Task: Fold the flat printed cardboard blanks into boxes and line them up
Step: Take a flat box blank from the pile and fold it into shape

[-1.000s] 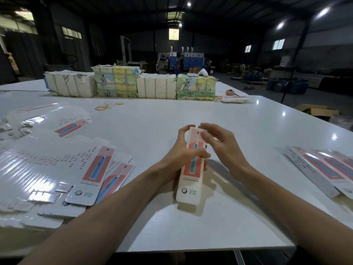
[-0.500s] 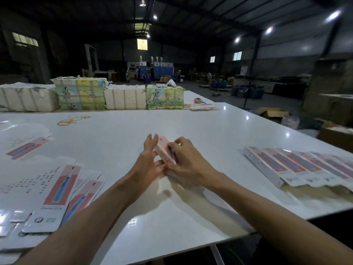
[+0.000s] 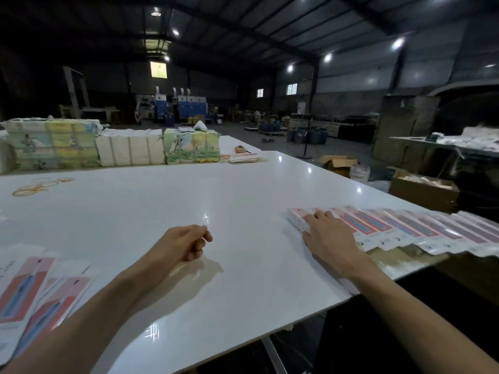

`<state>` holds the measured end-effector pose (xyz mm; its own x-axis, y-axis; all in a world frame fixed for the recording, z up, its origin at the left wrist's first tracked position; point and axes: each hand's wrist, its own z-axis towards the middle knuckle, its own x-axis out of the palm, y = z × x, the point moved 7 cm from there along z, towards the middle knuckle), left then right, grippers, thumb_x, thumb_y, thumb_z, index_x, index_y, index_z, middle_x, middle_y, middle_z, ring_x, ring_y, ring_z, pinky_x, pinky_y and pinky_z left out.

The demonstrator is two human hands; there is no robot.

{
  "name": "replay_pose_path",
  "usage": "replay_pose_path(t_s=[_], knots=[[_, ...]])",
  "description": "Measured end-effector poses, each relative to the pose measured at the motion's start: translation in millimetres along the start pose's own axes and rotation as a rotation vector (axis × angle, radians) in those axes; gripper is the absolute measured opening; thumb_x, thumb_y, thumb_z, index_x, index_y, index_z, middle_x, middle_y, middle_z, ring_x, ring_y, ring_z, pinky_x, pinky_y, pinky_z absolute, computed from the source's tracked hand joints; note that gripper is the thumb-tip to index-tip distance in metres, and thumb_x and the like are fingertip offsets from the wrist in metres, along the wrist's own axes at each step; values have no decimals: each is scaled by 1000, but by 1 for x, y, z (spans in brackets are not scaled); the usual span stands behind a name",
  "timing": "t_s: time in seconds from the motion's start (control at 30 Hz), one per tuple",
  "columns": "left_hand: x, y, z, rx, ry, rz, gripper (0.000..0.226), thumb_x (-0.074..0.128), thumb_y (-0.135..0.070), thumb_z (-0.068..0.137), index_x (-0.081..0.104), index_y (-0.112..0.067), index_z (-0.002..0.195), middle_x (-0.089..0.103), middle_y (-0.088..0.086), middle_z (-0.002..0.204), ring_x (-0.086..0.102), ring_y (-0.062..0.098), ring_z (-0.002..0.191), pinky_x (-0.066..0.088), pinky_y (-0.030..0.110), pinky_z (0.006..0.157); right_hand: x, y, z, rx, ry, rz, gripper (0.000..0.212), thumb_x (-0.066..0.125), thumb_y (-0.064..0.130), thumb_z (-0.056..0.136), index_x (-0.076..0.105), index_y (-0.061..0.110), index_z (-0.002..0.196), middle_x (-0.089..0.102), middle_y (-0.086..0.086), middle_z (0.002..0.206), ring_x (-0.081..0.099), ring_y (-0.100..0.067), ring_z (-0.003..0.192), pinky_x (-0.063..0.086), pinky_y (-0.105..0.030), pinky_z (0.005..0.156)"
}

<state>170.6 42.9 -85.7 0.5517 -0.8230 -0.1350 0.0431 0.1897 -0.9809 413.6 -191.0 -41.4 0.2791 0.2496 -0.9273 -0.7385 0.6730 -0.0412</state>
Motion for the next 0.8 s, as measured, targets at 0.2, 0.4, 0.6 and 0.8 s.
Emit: replay_pose_path(t_s=[0.2, 0.4, 0.6, 0.8], knots=[[-2, 0, -1, 10, -2, -6, 51, 69, -59, 91, 75, -9, 95, 51, 3, 78, 54, 18, 68, 49, 22, 58, -12, -12, -1, 17, -1, -31, 39, 47, 28, 110, 46, 18, 148, 53, -4, 147, 52, -22, 131, 45, -39, 111], [3, -15, -13, 6, -77, 34, 36, 59, -33, 107, 74, -13, 80, 50, 3, 71, 53, 18, 63, 41, 22, 57, -33, 105, 29, -245, -134, 138, 29, 49, 37, 108, 61, 17, 126, 68, -3, 119, 66, -23, 102, 56, -40, 92], [-16, -34, -24, 89, -277, 52, 40, 55, -24, 103, 58, -18, 63, 38, 1, 61, 36, 18, 52, 30, 26, 50, -11, 202, 27, -351, -102, 273, 24, 42, 28, 104, 58, 16, 92, 61, -2, 73, 60, -29, 66, 53, -40, 65], [-35, -64, -20, -32, -279, 540, 30, 55, -38, 102, 74, -24, 84, 67, -5, 69, 62, 12, 54, 47, 25, 56, 19, 204, 27, -431, -70, 328, 19, 44, 35, 102, 60, 24, 100, 63, 3, 72, 61, -26, 70, 45, -35, 62]])
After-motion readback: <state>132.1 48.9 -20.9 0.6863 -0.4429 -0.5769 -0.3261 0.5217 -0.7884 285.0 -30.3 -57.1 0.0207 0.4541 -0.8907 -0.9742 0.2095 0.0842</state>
